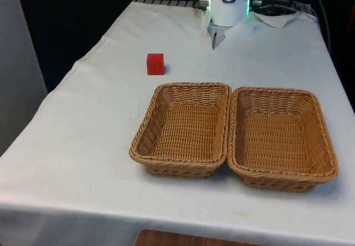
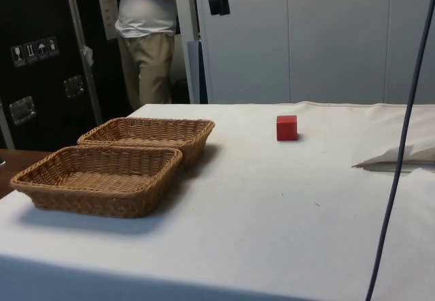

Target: Pick up the red cube and place it into the right basket.

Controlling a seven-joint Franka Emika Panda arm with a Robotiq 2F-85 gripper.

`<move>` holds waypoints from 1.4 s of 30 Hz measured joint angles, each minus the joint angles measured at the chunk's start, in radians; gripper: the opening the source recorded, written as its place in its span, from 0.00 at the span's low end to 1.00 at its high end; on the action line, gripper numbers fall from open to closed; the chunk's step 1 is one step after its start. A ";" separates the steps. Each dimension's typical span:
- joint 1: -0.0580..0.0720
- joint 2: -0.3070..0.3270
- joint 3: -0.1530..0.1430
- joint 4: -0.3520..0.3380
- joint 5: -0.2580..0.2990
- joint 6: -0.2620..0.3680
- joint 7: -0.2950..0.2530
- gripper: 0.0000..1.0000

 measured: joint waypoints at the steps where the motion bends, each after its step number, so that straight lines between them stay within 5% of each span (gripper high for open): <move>1: 0.000 0.002 -0.002 -0.002 -0.002 0.001 -0.007 1.00; 17: -0.002 0.009 -0.009 -0.029 -0.022 0.039 -0.052 1.00; 42: -0.018 -0.045 -0.097 -0.148 -0.196 0.117 -0.068 1.00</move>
